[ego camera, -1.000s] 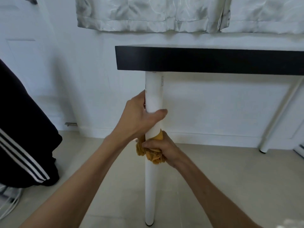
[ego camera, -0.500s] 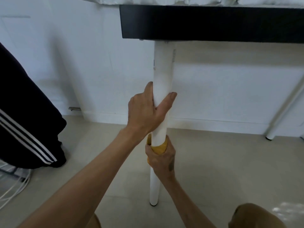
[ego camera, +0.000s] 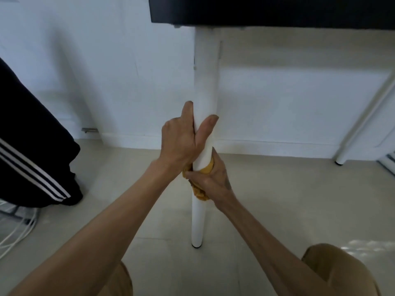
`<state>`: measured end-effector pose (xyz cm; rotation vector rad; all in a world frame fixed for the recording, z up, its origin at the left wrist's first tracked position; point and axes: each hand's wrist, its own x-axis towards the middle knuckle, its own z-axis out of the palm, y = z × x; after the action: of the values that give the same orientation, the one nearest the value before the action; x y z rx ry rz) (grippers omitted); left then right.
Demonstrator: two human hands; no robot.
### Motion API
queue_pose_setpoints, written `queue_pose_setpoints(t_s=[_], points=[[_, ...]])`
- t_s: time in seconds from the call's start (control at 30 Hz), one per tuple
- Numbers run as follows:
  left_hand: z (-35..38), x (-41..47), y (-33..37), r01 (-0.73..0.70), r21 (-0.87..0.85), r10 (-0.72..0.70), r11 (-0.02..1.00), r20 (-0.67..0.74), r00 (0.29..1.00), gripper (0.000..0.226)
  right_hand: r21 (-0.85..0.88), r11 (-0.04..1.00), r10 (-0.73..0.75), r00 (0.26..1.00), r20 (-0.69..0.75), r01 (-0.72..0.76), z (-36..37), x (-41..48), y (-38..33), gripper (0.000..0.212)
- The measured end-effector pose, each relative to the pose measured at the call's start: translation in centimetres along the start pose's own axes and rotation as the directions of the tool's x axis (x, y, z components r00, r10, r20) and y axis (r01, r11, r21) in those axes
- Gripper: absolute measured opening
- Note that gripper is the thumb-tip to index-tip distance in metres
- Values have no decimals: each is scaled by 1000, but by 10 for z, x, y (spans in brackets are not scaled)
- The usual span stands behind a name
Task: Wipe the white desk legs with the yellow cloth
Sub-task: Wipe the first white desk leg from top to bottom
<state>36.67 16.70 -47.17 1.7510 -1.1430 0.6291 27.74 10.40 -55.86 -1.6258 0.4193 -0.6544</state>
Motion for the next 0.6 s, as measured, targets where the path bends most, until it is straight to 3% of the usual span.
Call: queue_pose_setpoints(t_s=[0.1,0.17,0.3,0.43,0.5,0.6], points=[[2,-15,-7,-10,17,10,1000,52,999,91,-6,991,-131,979,-159,132,14,-5,27,37],[5,-32,-14,3,19,-5,1000,101,995,87,-11,991,-135,970,-202,136,20,-7,50,33],[10,-64,-28,15,12,-17,1000,175,984,71,-75,989,108,971,-215,-126,28,-23,118,31],[12,-73,-32,26,-24,-20,999,232,973,64,-12,899,437,899,37,-437,18,-39,162,22],[9,-74,-32,32,-18,-26,999,253,967,62,-41,872,487,858,165,-488,9,-40,162,24],[6,-74,-33,31,-9,-27,999,308,951,68,-119,884,466,875,134,-453,6,-37,142,31]])
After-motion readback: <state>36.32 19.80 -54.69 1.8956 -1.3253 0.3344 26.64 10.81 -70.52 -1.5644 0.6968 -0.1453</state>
